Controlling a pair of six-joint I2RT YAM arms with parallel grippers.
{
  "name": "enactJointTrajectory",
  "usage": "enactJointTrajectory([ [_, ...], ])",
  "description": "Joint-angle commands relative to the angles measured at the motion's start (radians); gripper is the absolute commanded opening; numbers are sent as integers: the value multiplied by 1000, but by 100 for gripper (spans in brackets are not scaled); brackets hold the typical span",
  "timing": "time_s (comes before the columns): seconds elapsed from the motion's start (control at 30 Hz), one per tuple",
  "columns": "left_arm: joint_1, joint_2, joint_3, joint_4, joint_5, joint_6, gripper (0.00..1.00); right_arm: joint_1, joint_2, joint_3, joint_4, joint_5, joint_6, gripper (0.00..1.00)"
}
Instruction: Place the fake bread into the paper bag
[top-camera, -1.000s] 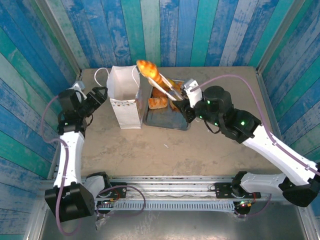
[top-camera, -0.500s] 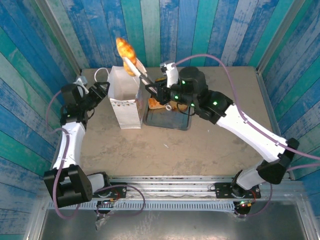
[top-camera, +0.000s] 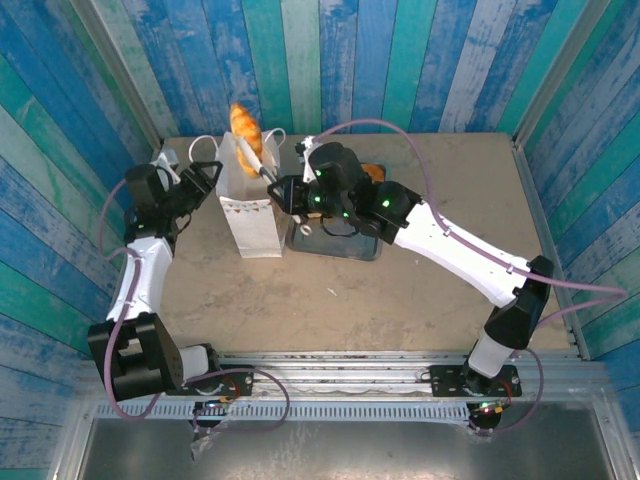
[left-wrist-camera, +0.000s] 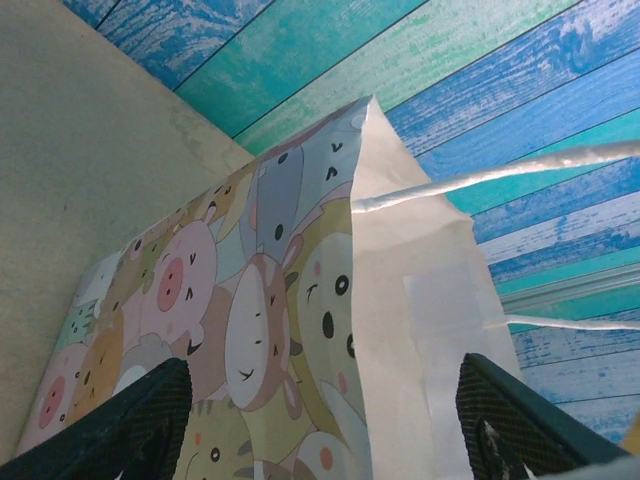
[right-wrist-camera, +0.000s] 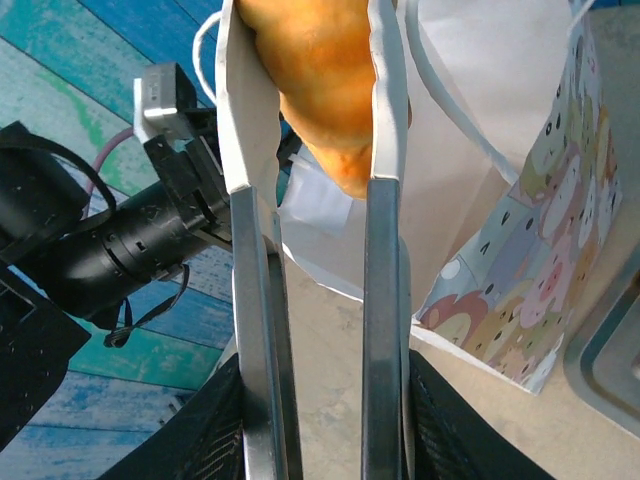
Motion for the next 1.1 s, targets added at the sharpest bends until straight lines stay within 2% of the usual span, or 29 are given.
enactJointTrajectory([
  [0.0, 4, 23, -16, 45, 17, -15, 71, 7, 29, 46, -7, 41, 74, 38],
  [0.33, 3, 26, -17, 41, 14, -7, 71, 11, 87, 89, -120, 142, 116, 37],
  [0.47, 3, 29, -20, 40, 0, -10, 67, 11, 85, 85, -132, 170, 111, 38],
  [0.67, 3, 20, -31, 58, -8, -25, 63, 10, 95, 83, -147, 183, 106, 45],
  [1.07, 3, 23, -31, 69, 14, -36, 63, 11, 96, 116, -146, 189, 55, 53],
])
